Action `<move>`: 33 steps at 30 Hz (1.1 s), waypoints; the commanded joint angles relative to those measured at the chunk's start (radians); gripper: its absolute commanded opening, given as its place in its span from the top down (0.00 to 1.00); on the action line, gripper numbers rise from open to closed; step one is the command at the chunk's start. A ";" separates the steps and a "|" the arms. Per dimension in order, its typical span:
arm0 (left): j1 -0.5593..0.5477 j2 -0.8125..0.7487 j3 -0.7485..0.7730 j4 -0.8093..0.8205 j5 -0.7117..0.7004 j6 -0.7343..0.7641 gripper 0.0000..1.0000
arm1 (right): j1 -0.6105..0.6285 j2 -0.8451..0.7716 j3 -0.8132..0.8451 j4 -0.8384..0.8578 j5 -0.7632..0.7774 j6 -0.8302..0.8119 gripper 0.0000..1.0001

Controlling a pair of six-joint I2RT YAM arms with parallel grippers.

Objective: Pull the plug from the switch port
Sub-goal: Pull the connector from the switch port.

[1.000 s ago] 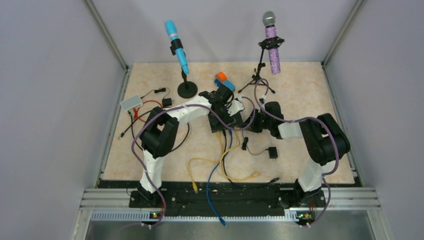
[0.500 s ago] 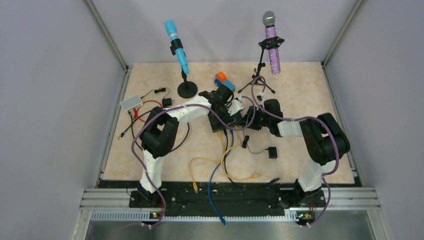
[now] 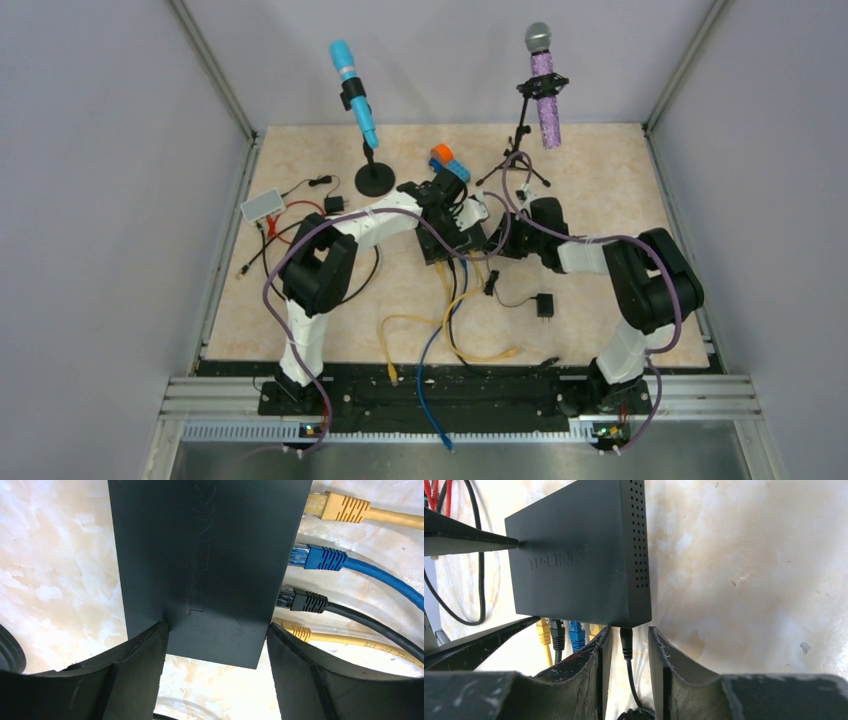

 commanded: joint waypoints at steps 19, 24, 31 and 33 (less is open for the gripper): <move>0.013 0.024 -0.024 -0.038 0.038 0.001 0.26 | -0.010 0.062 0.014 0.007 -0.003 0.038 0.93; 0.017 0.032 -0.019 -0.004 -0.016 -0.057 0.25 | -0.010 0.056 0.016 -0.025 -0.044 -0.012 1.00; 0.032 0.085 0.004 -0.011 -0.010 -0.113 0.25 | -0.010 0.039 0.000 -0.095 -0.137 -0.096 1.00; 0.032 0.094 0.000 -0.017 -0.037 -0.120 0.25 | -0.010 0.039 0.002 -0.133 -0.158 -0.129 1.00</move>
